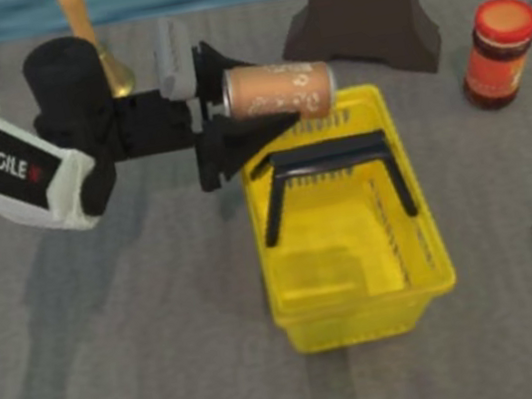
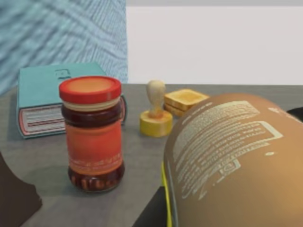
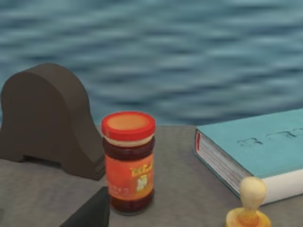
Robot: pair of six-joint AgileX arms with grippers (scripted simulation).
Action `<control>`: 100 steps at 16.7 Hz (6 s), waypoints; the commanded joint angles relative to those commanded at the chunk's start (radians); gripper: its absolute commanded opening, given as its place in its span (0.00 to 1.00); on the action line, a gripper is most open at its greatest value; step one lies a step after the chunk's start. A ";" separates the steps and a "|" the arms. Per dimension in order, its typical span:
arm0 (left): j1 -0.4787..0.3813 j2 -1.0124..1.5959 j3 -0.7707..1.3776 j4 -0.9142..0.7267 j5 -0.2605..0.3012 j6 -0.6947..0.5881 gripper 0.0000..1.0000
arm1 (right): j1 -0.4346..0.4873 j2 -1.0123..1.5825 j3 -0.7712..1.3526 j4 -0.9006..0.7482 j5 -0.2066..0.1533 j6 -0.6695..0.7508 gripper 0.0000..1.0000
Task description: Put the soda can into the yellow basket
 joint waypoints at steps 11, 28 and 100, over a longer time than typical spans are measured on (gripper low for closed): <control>0.000 0.000 0.000 0.000 0.000 0.000 1.00 | 0.000 0.000 0.000 0.000 0.000 0.000 1.00; 0.083 -0.506 -0.255 -0.262 -0.305 -0.071 1.00 | 0.195 0.530 0.521 -0.398 -0.014 -0.283 1.00; 0.321 -2.309 -1.216 -1.055 -1.269 -0.040 1.00 | 0.681 2.200 2.036 -1.407 0.003 -1.053 0.00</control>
